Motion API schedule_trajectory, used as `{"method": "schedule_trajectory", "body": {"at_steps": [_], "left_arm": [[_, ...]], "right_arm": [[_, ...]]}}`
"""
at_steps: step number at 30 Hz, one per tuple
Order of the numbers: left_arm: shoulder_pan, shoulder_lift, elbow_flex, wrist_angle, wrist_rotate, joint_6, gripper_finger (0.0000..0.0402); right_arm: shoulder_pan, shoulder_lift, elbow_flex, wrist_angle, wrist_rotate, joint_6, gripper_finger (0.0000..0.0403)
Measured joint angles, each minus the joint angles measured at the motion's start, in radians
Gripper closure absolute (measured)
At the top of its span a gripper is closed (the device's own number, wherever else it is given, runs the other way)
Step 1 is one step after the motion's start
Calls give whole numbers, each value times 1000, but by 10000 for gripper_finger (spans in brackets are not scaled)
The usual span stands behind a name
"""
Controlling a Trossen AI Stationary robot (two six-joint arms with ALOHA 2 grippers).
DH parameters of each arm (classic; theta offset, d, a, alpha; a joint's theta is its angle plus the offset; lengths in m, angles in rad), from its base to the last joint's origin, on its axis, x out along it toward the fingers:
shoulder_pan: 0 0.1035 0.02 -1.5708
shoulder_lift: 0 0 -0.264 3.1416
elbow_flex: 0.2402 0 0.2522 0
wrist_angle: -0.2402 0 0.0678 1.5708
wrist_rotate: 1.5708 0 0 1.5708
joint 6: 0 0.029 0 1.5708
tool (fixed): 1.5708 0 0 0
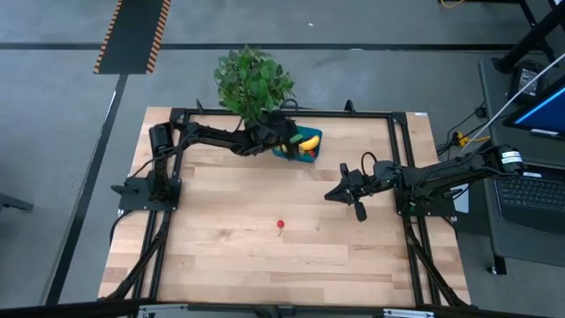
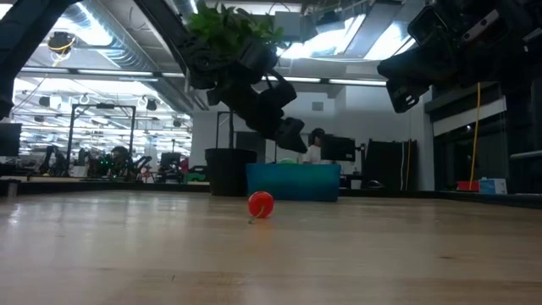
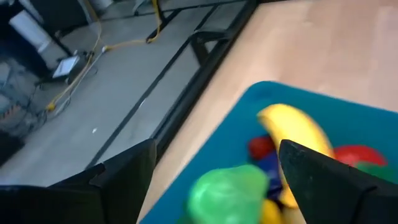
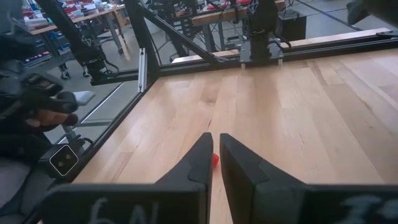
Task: Pick and placing Produce into tupperware
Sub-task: Put the red cherry into the blue container
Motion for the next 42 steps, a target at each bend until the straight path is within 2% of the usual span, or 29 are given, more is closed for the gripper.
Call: {"method": "schedule_trajectory", "body": {"at_steps": [12,19,24,31,34,37,42], "left_arm": [[-160,0,0,77,3,38,69],[-251,0,0,167,4,102,66],[-287,0,0,170,4,161,67],[-388,0,0,158,90,162,67],[-436,-4,-3,154,93,161,65],[-474,-38,-41,168,90,143,64],[-502,-157,-195,218,90,55,64]], "right_arm": [[0,0,0,0,0,-6,369],[0,0,0,0,0,-5,369],[0,0,0,0,0,0,369],[0,0,0,0,0,4,369],[0,0,0,0,0,22,369],[1,0,0,-1,0,28,369],[2,0,1,-1,-1,27,369]]}}
